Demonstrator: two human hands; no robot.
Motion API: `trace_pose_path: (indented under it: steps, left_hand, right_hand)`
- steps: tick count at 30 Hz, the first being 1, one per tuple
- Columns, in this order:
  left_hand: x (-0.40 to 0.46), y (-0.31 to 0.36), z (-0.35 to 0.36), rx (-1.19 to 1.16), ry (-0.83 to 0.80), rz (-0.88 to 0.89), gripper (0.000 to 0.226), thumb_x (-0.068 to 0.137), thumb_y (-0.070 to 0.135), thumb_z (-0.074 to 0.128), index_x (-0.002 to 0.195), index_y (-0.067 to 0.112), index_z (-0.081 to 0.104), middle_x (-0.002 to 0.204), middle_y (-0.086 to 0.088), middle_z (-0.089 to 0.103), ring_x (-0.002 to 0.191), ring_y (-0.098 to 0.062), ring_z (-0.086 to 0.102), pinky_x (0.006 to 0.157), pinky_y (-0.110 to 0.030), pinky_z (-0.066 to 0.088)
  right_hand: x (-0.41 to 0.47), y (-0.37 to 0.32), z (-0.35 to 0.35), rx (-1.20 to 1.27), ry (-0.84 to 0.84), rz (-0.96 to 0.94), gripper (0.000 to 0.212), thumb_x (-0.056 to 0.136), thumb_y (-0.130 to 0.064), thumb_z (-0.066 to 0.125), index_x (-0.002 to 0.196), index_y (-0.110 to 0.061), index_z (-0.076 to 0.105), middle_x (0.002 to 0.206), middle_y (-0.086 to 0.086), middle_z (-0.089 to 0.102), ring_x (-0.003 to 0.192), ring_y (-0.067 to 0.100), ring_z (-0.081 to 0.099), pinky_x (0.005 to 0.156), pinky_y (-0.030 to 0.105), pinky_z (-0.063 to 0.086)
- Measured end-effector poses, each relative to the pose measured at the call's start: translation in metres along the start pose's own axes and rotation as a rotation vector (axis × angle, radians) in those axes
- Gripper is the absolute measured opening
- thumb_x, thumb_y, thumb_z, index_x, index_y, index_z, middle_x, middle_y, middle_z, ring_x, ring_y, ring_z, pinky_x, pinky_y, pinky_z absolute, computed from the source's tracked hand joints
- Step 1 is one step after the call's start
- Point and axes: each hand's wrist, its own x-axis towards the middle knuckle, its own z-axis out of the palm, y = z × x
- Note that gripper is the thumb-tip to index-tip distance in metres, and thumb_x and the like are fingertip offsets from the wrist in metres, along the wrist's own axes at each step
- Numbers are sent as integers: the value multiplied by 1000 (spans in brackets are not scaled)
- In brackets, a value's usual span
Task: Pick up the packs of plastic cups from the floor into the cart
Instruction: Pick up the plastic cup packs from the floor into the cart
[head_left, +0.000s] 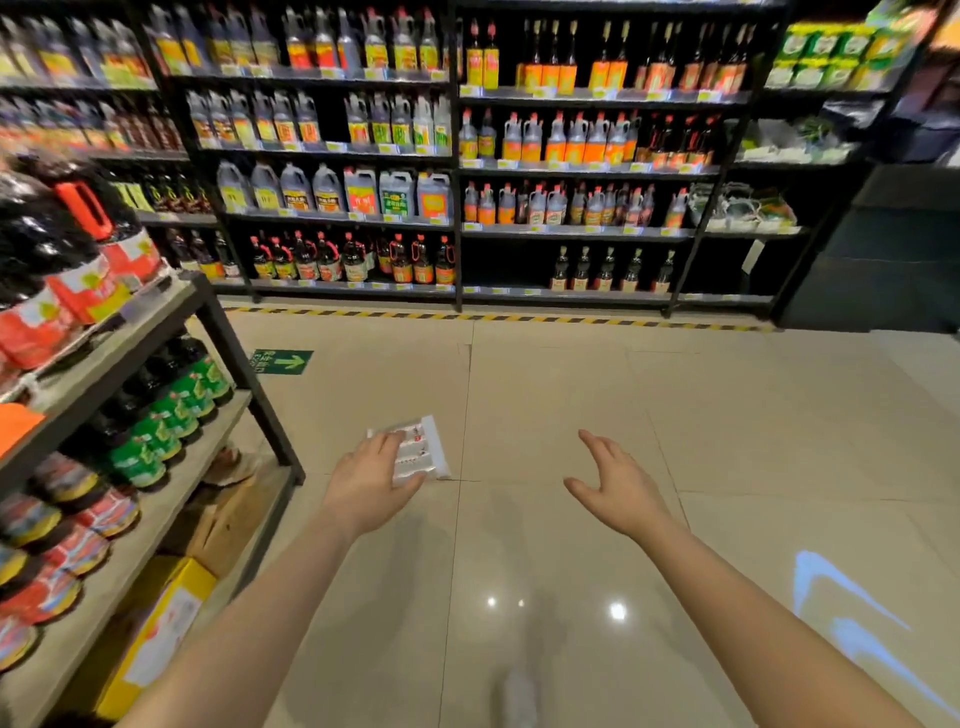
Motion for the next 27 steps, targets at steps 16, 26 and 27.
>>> trace_pose_path:
  steps: [16,26,27]
  left_hand:
    - [212,-126,34,-101,-46,-303,90,74,72,26,142,14,39,138,-5,46,126,-23,45,96,-33,40]
    - [394,-283,132,-253,-139,-432,66,90,49,54,145,17,34,145,-3,40,131,-22,39,101,-35,38]
    - [410,-297,148,-249,-147,-447,66,90,48,54,145,17,34,145,-4,40,131,-22,40,100,-36,39]
  right_hand:
    - [315,-35,67,32,-283,-103,74,89,-48,53,150,-29,16,151,-2,30,133,21,38,102,37,41]
    - [499,-76,214,85,-411,19,78,90,-47,54,151,-31,9,152,-1,29,133,22,38,102,37,39]
    - [516,-78,233,93,-423,30,78,89,-47,54,151,-31,8,153,-2,28,134,21,37,103,36,39]
